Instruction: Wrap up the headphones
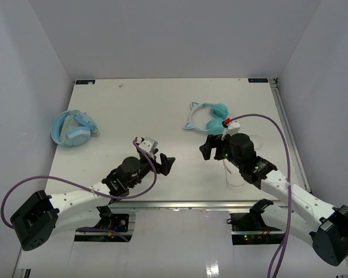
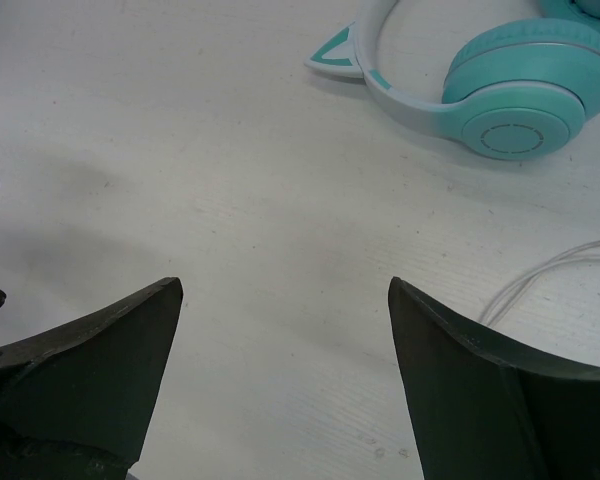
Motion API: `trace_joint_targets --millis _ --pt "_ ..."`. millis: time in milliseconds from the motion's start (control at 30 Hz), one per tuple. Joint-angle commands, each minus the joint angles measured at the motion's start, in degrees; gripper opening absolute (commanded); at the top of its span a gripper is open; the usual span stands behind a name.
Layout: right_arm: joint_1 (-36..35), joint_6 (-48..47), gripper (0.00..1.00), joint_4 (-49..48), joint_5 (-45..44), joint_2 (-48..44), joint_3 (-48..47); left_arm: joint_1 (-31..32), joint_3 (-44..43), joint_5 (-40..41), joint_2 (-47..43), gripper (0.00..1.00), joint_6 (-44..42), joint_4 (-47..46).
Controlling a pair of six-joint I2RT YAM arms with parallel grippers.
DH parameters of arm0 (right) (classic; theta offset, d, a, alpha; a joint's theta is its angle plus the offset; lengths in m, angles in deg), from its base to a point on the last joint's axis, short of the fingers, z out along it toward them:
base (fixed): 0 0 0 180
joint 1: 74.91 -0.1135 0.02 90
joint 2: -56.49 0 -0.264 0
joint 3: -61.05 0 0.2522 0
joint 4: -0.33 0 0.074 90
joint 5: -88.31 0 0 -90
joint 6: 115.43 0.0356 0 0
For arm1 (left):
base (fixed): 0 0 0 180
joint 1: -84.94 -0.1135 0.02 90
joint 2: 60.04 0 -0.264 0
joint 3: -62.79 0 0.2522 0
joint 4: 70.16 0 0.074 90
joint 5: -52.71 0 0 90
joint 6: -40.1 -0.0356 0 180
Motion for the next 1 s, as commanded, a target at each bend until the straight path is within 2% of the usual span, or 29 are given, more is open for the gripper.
trace_joint_targets --millis 0,267,433,767,967 --pt "0.19 -0.59 0.9 -1.23 -1.08 -1.53 -2.69 0.15 -1.53 -0.38 -1.57 0.98 0.17 0.18" --pt "0.19 0.02 0.9 -1.12 -0.23 0.54 -4.71 0.15 -0.83 -0.12 -3.17 0.98 0.47 0.15" --pt "0.19 0.01 0.9 -0.23 -1.98 3.27 -9.31 0.15 -0.57 0.72 -2.76 0.98 0.66 -0.3" --pt "4.86 -9.54 0.95 2.51 -5.36 21.39 -27.62 0.15 -0.54 2.38 -3.37 0.98 1.69 0.62" --pt "9.72 -12.53 0.96 2.77 -5.3 25.97 -32.63 0.15 0.23 3.07 -5.22 0.98 2.51 0.53"
